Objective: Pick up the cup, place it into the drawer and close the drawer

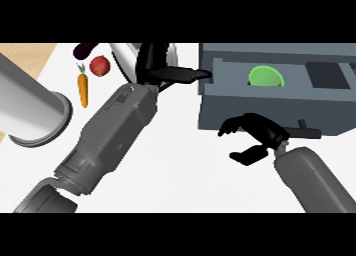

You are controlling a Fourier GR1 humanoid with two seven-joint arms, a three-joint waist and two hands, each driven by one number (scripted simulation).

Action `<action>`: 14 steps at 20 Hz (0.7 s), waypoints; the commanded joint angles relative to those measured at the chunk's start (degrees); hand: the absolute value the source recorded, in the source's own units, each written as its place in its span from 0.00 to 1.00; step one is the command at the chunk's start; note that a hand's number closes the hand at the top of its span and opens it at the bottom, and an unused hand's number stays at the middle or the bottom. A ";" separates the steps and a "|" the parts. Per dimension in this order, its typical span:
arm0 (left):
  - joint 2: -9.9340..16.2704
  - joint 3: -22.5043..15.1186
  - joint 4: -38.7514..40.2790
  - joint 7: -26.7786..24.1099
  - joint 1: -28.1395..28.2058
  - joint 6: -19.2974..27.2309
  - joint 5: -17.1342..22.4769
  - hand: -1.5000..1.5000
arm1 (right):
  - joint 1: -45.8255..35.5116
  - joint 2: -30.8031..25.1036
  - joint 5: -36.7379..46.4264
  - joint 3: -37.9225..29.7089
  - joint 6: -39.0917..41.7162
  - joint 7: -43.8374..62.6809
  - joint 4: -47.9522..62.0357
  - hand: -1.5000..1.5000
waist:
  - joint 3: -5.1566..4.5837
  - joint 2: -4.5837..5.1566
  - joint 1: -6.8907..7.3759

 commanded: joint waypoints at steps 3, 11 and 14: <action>3.81 -0.10 -5.58 2.58 4.52 -3.29 0.49 0.00 | -10.36 0.77 2.07 -5.11 -5.39 -8.67 21.03 1.00 | 0.09 0.00 2.84; 7.32 -0.57 -10.11 3.50 9.77 -6.38 0.66 0.00 | -21.58 -3.01 -1.89 -15.14 -10.08 -16.31 33.05 1.00 | 0.22 0.79 5.72; 8.29 -0.70 -11.28 4.26 10.45 -7.99 0.88 0.00 | -25.64 -4.49 -2.01 -17.17 -11.90 -14.66 35.84 1.00 | 0.22 1.32 7.03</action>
